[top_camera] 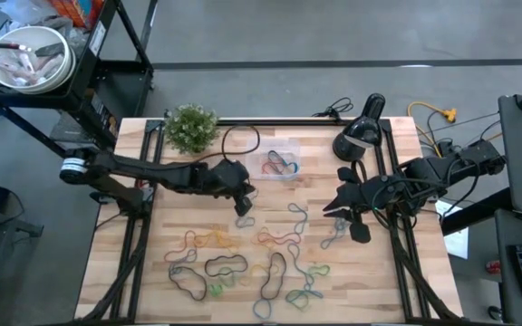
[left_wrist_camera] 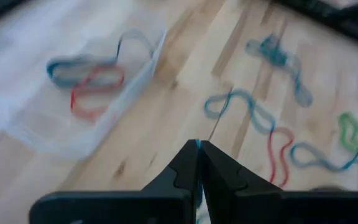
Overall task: Pick and place rubber bands into bin
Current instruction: Put the blue rubberband into the transparent bin
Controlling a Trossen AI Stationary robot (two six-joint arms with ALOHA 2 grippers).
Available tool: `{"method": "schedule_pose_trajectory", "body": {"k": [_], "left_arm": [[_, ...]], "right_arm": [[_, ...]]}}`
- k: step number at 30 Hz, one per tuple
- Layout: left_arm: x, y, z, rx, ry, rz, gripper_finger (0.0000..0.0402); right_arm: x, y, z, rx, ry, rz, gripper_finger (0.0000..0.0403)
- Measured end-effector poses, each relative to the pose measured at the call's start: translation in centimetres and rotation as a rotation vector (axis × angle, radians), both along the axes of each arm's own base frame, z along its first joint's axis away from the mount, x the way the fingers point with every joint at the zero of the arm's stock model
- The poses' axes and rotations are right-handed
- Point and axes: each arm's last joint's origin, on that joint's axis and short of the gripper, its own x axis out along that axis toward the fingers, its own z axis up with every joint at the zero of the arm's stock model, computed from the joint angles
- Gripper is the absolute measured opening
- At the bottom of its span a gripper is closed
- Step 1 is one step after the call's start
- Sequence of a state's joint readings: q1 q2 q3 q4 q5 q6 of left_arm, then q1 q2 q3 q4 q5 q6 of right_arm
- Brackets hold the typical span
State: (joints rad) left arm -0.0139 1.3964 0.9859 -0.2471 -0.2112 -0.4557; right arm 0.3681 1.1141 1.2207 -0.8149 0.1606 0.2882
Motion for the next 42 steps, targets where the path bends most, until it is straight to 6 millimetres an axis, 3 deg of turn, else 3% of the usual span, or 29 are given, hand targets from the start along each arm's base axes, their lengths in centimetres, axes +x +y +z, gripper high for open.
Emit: {"method": "schedule_pose_trajectory", "body": {"k": [10, 21, 28, 42], "left_arm": [[1.1, 0.3, 5.4, 0.168, -0.130, -0.023, 0.0000], [1.1, 3.3, 6.9, 0.282, -0.154, 0.071, 0.0000], [1.8, 5.6, 5.8, 0.313, -0.110, 0.142, 0.0000], [5.8, 9.2, 1.1, 0.330, 0.006, 0.233, 0.0000]], "right_arm": [[0.1, 0.0, 0.1, 0.004, -0.010, 0.000, 0.0056], [0.2, 0.0, 0.2, -0.010, -0.034, -0.017, 0.0056], [0.3, 0.0, 0.4, -0.001, -0.059, -0.016, 0.0056], [0.6, 0.1, 0.8, 0.015, -0.100, -0.024, 0.0056]]}}
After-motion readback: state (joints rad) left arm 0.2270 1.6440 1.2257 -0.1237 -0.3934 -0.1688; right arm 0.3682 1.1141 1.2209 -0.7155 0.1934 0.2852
